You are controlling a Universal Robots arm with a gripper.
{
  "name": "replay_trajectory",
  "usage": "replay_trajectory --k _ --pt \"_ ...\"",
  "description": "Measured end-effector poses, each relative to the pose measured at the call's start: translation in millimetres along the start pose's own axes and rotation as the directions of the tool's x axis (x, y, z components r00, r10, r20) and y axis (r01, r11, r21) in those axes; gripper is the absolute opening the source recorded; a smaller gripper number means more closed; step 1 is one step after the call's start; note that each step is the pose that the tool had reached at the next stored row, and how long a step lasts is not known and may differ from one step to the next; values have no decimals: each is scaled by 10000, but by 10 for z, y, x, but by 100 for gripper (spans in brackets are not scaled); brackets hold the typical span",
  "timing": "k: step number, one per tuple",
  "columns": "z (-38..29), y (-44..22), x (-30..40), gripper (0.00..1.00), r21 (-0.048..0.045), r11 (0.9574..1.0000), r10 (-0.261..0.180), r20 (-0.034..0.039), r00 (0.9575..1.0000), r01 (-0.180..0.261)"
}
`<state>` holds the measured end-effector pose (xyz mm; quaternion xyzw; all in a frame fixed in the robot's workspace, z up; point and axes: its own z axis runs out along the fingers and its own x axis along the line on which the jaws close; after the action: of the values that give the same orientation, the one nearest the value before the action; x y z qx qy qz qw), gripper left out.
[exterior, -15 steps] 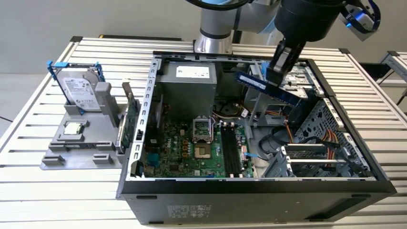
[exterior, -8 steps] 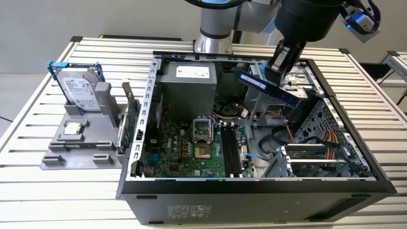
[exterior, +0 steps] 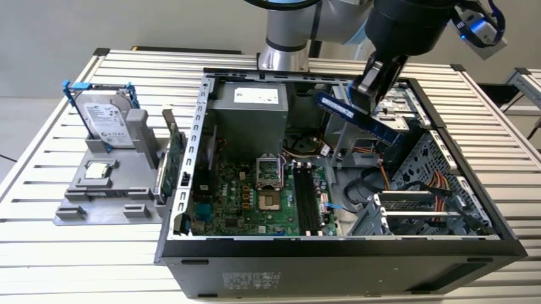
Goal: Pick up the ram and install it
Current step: 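Insert the ram into the slot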
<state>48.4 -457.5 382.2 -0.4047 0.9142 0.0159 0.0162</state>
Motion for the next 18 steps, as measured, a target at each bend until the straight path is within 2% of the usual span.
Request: replay_trajectory --k 9,18 --pt "0 0 0 0 31 9971 759 14 9971 -759" --pt "0 0 0 0 62 9883 1521 30 9884 -1521"
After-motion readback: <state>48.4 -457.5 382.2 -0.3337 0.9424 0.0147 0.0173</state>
